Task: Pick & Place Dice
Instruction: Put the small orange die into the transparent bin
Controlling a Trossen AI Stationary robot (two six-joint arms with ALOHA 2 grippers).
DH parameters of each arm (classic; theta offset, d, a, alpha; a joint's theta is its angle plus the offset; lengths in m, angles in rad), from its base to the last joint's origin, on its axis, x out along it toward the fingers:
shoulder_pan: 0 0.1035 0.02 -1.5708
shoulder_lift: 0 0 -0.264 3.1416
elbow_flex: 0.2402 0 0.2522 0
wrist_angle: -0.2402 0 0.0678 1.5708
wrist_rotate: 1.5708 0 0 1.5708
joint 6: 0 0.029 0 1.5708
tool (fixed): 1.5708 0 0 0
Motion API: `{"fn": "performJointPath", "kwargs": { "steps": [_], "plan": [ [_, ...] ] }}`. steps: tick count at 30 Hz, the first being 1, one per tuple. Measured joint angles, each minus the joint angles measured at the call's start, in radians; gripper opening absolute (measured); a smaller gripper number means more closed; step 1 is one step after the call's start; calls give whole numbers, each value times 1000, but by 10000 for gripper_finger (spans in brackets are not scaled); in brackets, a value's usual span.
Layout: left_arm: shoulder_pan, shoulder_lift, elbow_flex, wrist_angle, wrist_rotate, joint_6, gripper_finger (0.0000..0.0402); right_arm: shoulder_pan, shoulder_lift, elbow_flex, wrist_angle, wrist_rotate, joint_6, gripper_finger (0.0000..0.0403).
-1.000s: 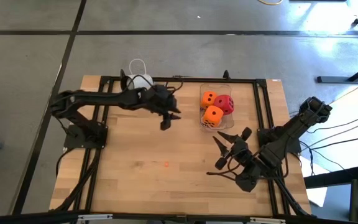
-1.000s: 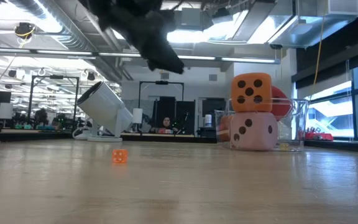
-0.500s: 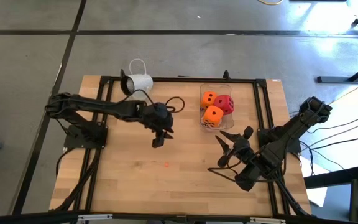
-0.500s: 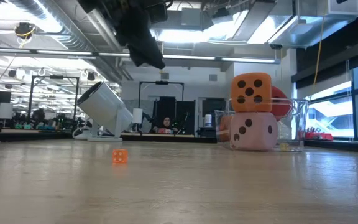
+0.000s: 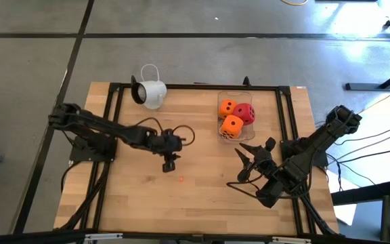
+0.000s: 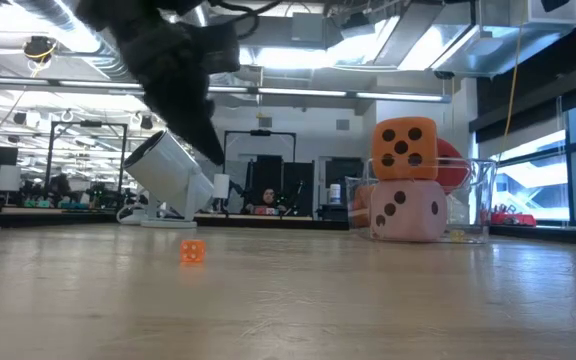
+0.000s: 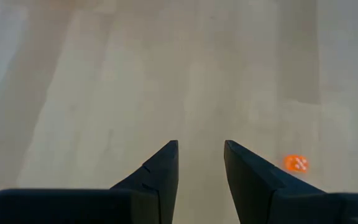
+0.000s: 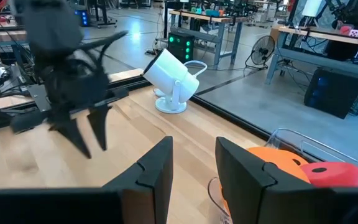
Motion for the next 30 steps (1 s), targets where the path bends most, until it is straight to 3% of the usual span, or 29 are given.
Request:
{"fn": "performJointPath", "kwargs": {
  "steps": [9,17,30],
  "plan": [
    [-127,0,-81,151,-28,-75,123,0,0,0,1,-18,3,121],
    [-211,2,-82,149,-79,-127,120,0,0,0,12,-52,28,121],
    [-301,179,-82,303,-81,-193,118,0,0,-1,23,-88,61,121]
  ]
}}
